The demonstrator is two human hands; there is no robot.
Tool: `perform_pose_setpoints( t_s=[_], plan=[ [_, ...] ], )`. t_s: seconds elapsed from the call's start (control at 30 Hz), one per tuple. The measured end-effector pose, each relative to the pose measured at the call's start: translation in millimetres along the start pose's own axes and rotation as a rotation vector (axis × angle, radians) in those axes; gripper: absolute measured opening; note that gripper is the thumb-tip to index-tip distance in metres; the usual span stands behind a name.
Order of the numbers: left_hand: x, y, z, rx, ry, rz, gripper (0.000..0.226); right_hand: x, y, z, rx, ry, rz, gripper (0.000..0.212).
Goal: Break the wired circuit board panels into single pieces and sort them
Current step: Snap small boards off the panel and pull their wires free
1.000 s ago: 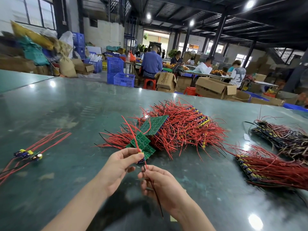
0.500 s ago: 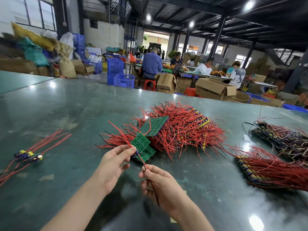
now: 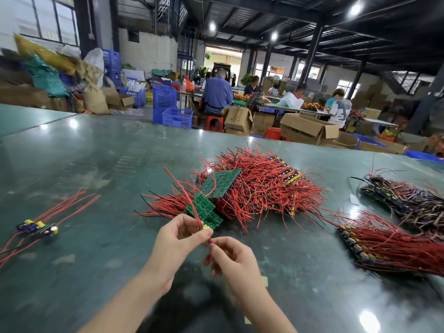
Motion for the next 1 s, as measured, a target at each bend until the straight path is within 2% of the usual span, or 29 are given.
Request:
perform_pose_setpoints(
  t_s=[0.23, 0.33, 0.47, 0.57, 0.7, 0.8, 1.0],
  plan=[
    [-2.6, 3.3, 4.4, -0.045, -0.029, -0.051, 0.019, -2.9, 3.6, -5.6, -0.261, -0.108, -0.077, 0.017],
    [-4.9, 4.9, 8.1, -0.092, -0.053, -0.085, 0.018, -2.1, 4.4, -9.5, -0.390, -0.116, -0.115, 0.017],
    [-8.4, 11.4, 12.4, -0.112, -0.021, -0.147, 0.017, -2.8, 6.7, -12.0, -0.566, -0.134, -0.169, 0.005],
    [-11.8, 14.8, 16.2, -0.154, -0.020, -0.189, 0.013, -2.8, 8.4, -10.8, -0.623, -0.121, -0.221, 0.008],
    [-10.7, 12.2, 16.8, -0.200, -0.059, -0.225, 0.014, -1.9, 6.6, -8.2, -0.595, -0.085, -0.132, 0.005],
    [-5.0, 6.6, 14.8, -0.247, -0.069, -0.245, 0.017, -1.9, 4.4, -8.6, -0.594, -0.092, -0.085, 0.017],
    [-6.4, 8.4, 17.2, -0.204, -0.079, -0.252, 0.016, 0.4, 2.0, -8.9, -0.839, -0.024, -0.124, 0.029]
  ],
)
Point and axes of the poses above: each hand's wrist, its own x-axis towards the middle knuckle, its own y-axis out of the palm, z = x × y, the point moved 1 cm from there along x, towards the middle knuckle, and after that the axes turned 15 degrees about -x, right-handed, at the moved point
